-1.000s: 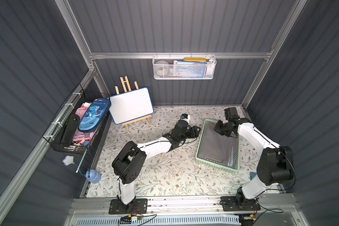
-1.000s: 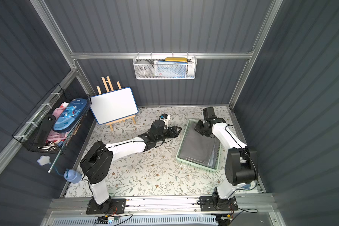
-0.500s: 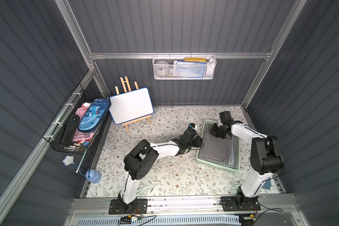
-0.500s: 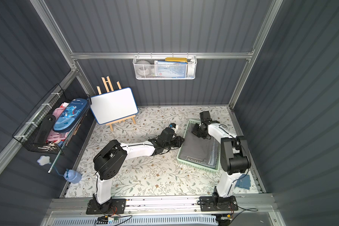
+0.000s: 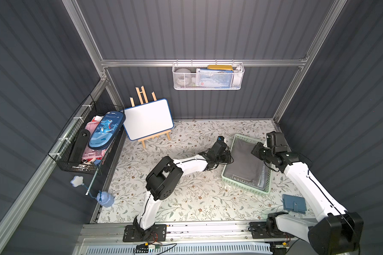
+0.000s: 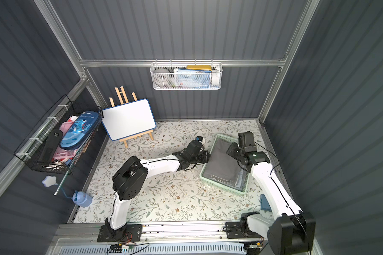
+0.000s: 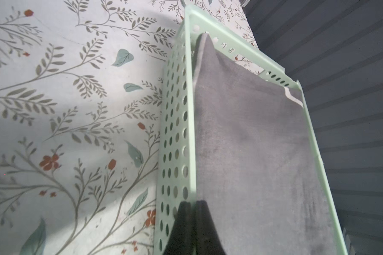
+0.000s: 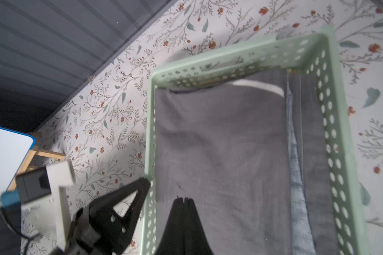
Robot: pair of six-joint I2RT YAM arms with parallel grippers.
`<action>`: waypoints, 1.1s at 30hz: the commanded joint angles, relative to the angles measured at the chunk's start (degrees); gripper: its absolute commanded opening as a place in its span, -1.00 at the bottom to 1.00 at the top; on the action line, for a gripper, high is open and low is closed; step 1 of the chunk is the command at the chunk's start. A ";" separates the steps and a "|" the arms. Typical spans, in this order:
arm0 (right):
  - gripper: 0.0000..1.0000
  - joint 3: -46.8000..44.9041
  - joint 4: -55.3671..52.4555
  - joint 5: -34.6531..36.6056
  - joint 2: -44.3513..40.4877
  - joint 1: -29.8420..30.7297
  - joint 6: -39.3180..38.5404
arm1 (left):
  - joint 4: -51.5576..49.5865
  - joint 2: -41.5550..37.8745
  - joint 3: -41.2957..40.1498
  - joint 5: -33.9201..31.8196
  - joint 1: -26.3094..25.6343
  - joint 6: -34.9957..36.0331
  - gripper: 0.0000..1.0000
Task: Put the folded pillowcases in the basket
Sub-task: Place the pillowcase in the basket, then move the basket to the center of the board.
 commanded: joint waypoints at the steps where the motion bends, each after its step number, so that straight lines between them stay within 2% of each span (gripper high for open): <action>1: -1.00 -2.54 -2.60 -0.32 -4.17 0.20 1.79 | -3.39 3.18 1.40 3.28 -0.49 2.61 -0.97; 6: -1.00 -5.15 -5.51 -1.78 -8.84 0.20 1.26 | -1.56 -0.53 -2.91 2.46 -0.49 0.14 -1.00; 10: -1.00 -6.29 -5.91 -0.88 -10.75 0.22 0.52 | -7.36 -6.29 -2.25 -2.45 -0.48 -0.26 -1.00; 15: -1.00 -6.48 -5.43 -1.48 -11.06 0.20 0.82 | -15.83 -9.60 0.53 -7.99 -0.39 1.54 -1.00; 20: -1.00 -6.02 -5.69 -2.82 -10.13 0.20 0.92 | -18.50 -13.19 -4.35 -11.23 1.10 1.15 -1.00; 23: -1.00 -6.28 -5.32 -3.86 -9.99 0.20 1.01 | -18.87 -17.12 -11.51 -12.88 3.55 -0.31 -1.00; 28: -1.00 -7.47 -4.59 -4.82 -9.91 0.20 1.05 | -17.03 -24.92 -21.88 -12.47 12.40 -1.18 -1.00; 33: -1.00 -8.20 -4.09 -6.02 -9.49 0.16 1.16 | -18.11 -27.77 -24.73 -13.78 18.22 -0.11 -1.00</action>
